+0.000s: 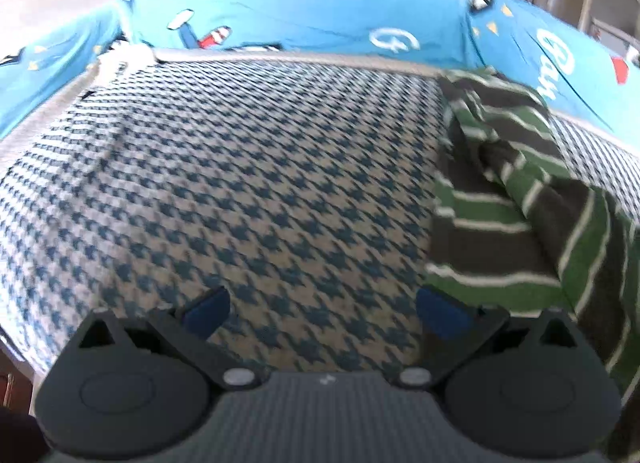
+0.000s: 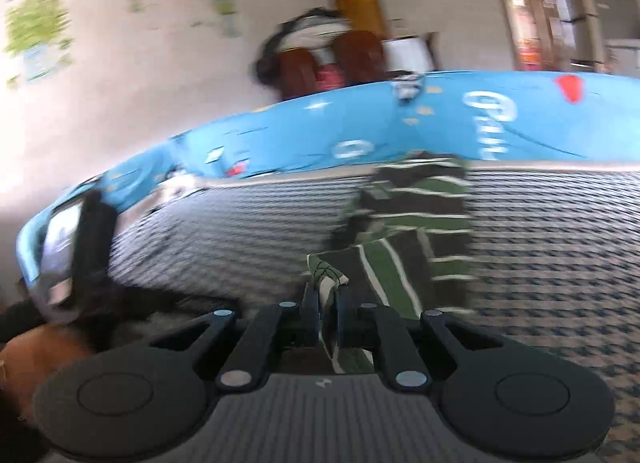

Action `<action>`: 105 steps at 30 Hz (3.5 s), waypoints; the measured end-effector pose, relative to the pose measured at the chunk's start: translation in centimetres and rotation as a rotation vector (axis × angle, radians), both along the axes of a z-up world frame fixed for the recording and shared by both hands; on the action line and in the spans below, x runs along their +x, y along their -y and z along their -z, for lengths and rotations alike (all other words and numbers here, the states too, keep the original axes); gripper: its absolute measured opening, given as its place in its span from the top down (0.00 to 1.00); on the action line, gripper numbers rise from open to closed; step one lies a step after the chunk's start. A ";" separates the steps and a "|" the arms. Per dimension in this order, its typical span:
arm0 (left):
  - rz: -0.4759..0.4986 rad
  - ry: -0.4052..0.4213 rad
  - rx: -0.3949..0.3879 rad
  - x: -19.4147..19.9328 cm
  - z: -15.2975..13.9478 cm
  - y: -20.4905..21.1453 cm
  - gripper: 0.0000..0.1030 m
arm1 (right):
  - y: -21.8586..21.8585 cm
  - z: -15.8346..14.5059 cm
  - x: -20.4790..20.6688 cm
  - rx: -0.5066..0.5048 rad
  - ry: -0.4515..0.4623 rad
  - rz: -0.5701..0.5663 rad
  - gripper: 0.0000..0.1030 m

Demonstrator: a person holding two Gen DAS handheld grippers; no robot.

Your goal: Fold clothes

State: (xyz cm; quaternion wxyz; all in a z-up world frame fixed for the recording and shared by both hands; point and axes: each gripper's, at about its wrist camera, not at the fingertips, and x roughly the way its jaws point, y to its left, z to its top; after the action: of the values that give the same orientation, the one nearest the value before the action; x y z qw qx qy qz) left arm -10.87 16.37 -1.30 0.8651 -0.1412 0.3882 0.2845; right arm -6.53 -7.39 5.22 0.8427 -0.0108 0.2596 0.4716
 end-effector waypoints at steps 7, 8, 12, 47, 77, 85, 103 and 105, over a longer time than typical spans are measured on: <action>-0.053 0.068 -0.012 -1.9 -1.3 -1.8 0.00 | -4.3 2.3 -3.8 -0.063 -0.018 -0.174 0.90; -0.055 0.070 -0.012 -2.0 -1.4 -1.9 0.00 | -4.7 2.8 -4.1 -0.077 -0.021 -0.187 0.90; -0.050 0.069 -0.015 -2.1 -1.6 -2.1 0.00 | -6.2 4.8 -4.9 -0.135 -0.032 -0.230 0.90; 0.185 -0.024 -0.001 0.7 0.6 3.0 0.00 | 4.1 4.9 -1.6 -0.215 -0.150 0.116 0.78; 0.156 -0.064 -0.031 1.3 1.5 2.6 0.00 | 6.9 5.1 -2.0 -0.222 -0.174 0.246 0.92; 0.145 -0.079 -0.019 1.6 1.8 2.6 0.00 | 7.1 5.8 -2.1 -0.271 -0.199 0.275 0.93; 0.128 0.071 -0.025 4.2 0.9 2.1 0.00 | 7.9 4.9 -1.3 -0.174 -0.171 0.296 0.85; 0.133 0.079 -0.028 4.8 0.9 2.1 0.00 | 7.7 4.9 -0.9 -0.183 -0.171 0.294 0.85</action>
State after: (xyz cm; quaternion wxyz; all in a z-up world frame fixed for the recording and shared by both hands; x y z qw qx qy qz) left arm -6.11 14.24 -2.22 0.8947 -0.1385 0.3661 0.2152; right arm -7.47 -15.06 0.27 0.8728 -0.0094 0.3708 0.3172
